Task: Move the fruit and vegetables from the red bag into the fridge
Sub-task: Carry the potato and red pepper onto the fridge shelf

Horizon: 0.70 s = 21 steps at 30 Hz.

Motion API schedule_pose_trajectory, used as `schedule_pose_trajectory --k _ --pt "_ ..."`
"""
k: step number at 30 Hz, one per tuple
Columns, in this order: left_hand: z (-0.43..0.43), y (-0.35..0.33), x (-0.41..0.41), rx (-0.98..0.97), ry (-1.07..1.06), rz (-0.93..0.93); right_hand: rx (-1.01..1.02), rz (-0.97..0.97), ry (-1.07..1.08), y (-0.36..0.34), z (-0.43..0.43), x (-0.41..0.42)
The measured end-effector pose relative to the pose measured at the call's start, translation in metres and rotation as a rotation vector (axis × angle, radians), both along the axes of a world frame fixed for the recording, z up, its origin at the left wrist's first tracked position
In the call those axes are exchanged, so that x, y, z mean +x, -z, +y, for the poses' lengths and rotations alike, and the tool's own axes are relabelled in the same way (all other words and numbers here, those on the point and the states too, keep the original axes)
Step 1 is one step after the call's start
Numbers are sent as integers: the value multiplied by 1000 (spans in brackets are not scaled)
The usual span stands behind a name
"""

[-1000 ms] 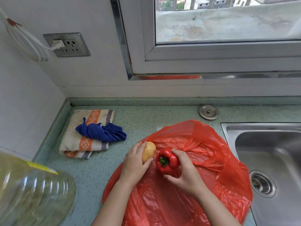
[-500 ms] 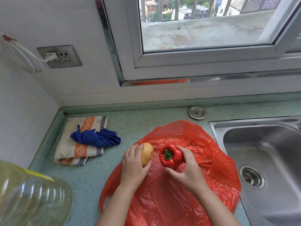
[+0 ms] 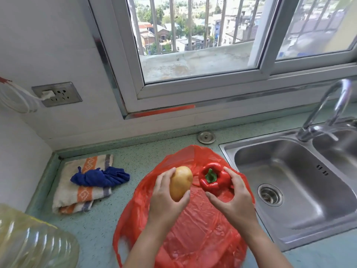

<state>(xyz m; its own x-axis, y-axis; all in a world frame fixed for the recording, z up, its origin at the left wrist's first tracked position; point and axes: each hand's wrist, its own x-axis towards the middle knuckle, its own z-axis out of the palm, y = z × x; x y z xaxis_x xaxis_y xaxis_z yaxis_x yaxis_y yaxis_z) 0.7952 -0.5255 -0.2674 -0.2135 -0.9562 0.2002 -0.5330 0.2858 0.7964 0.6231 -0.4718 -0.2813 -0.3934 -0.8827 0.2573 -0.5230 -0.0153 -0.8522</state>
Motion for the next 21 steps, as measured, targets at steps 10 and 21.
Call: schedule_pose_trajectory --k 10,21 --pt "66 -29 -20 -39 270 125 -16 -34 245 -47 99 -8" --pt "159 -35 -36 -12 533 183 1 -46 490 -55 229 8"
